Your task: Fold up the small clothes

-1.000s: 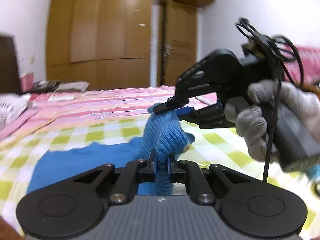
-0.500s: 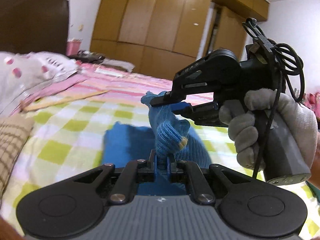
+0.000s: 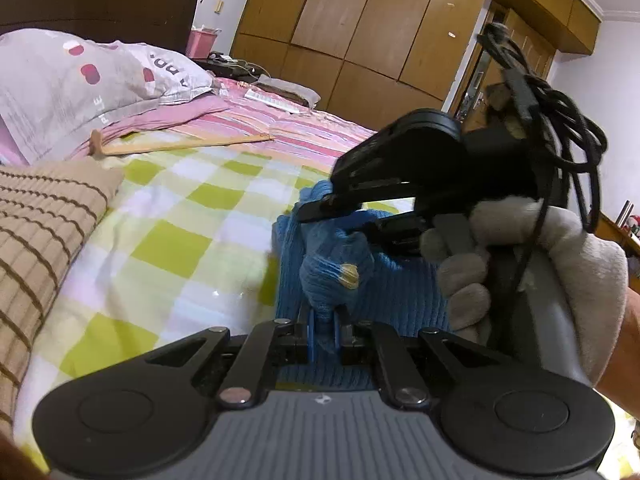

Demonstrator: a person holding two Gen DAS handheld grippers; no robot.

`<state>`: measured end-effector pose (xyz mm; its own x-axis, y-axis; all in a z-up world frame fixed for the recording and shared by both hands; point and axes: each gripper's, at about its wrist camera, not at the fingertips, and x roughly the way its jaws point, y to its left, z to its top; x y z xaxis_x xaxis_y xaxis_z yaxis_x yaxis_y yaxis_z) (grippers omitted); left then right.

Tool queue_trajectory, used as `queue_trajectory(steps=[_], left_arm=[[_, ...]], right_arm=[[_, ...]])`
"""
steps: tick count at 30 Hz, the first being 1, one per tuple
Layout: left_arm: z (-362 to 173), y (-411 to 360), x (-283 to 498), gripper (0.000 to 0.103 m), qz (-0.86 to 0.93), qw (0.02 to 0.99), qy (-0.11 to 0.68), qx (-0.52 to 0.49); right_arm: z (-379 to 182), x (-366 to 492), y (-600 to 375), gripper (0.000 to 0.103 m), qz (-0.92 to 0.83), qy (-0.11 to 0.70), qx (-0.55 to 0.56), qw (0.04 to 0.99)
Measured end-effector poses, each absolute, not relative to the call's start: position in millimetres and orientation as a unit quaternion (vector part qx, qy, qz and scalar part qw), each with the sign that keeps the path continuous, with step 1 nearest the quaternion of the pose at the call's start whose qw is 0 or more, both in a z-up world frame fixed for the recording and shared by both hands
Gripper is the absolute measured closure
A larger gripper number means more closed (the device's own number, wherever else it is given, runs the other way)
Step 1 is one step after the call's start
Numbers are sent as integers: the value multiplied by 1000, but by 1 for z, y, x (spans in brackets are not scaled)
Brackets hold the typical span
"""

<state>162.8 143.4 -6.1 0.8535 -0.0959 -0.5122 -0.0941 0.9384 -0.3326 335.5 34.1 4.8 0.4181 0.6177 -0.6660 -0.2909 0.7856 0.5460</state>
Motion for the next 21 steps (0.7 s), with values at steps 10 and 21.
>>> queue_trajectory(steps=[10,21], left_arm=[[1,152,152,84,17,942,266,-205],[29,137,134,82,45,969,194,-149]], right_arm=[[23,332,39,84,305,458,172,817],[66,309,-9,84,287,396,115,864]])
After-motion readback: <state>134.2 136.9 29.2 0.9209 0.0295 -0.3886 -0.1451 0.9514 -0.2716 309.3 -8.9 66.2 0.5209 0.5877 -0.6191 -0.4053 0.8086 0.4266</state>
